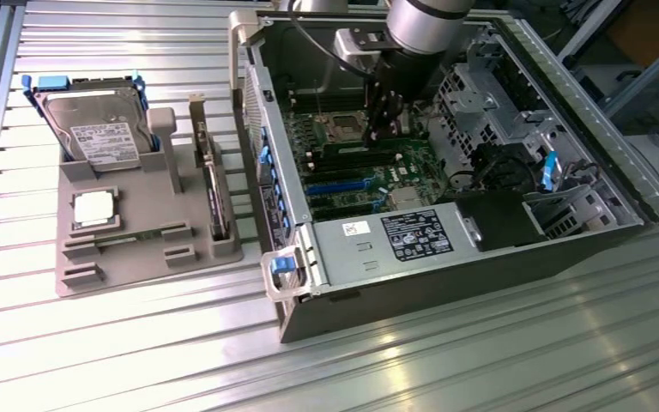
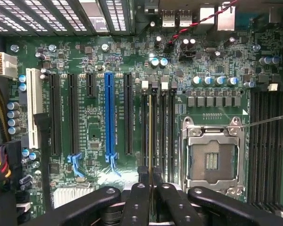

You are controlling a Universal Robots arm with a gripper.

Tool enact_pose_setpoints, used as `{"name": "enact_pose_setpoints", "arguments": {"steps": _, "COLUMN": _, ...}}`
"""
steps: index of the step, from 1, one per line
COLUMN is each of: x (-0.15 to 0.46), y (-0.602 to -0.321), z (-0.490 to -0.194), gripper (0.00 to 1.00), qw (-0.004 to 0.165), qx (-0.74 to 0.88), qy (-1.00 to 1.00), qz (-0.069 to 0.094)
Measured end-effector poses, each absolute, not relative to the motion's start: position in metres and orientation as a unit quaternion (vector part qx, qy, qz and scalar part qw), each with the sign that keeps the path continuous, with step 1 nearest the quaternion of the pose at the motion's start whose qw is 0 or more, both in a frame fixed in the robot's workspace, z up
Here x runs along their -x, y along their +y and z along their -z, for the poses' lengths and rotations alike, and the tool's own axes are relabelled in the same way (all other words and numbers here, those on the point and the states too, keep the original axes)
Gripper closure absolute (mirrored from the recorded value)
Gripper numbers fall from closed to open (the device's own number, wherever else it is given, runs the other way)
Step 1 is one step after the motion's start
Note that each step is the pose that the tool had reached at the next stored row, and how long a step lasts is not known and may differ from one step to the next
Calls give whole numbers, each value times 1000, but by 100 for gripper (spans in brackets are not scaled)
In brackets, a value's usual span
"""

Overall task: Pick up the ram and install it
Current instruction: 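Insert the ram into the slot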

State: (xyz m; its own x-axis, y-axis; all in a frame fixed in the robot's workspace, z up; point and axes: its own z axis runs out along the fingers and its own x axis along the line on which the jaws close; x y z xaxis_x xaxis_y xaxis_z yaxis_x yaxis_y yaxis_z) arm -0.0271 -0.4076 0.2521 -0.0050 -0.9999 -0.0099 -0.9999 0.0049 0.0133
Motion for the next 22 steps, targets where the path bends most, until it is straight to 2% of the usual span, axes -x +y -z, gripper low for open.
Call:
{"name": "enact_pose_setpoints", "arguments": {"steps": 8, "x": 31, "y": -408, "z": -238, "gripper": 88, "qw": 2, "qx": -706, "qy": -709, "qz": 8}}
{"name": "enact_pose_setpoints", "arguments": {"steps": 22, "x": 31, "y": -409, "z": -240, "gripper": 88, "qw": 1, "qx": -708, "qy": -707, "qz": 8}}
